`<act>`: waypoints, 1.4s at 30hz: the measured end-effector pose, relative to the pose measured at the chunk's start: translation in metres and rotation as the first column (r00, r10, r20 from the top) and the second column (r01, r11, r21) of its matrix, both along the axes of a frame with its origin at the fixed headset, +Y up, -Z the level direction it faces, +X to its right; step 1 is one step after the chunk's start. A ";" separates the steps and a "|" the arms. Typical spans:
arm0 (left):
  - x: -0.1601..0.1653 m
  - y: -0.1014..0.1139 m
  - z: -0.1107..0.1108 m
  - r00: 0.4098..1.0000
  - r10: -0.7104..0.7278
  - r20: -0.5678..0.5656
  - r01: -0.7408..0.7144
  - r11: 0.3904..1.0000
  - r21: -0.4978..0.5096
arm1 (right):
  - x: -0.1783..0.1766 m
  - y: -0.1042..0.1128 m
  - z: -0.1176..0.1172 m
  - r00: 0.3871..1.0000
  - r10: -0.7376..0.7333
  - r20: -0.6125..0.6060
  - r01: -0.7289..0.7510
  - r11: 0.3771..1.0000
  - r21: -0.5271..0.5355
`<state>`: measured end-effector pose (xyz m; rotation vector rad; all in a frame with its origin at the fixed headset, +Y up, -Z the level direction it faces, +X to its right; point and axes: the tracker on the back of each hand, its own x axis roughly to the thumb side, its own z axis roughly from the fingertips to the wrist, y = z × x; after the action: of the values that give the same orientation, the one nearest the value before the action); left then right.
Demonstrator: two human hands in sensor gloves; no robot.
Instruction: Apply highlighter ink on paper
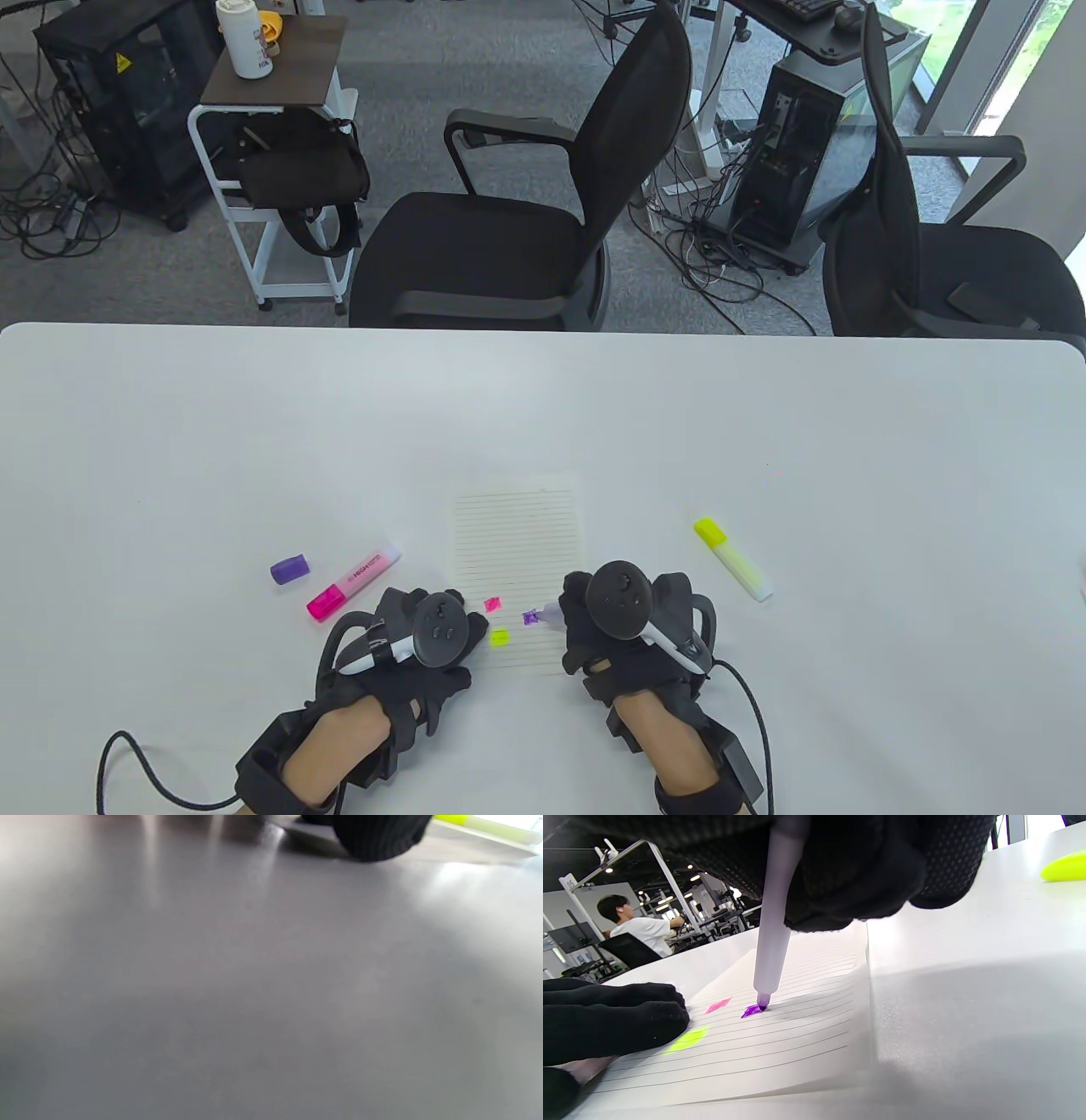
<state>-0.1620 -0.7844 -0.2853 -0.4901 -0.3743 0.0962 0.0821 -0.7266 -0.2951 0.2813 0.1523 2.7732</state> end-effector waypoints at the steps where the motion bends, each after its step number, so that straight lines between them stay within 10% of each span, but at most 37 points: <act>1: 0.000 0.000 0.000 1.000 0.000 0.000 0.000 1.000 0.000 | -0.001 0.000 0.000 1.000 0.003 0.000 -0.003 1.000 0.009; 42: 0.000 -0.001 0.000 1.000 0.001 0.001 -0.001 1.000 -0.002 | 0.000 -0.002 -0.003 1.000 -0.001 -0.016 0.002 1.000 0.011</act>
<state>-0.1619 -0.7851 -0.2855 -0.4918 -0.3751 0.0976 0.0818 -0.7284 -0.2977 0.3068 0.1407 2.7717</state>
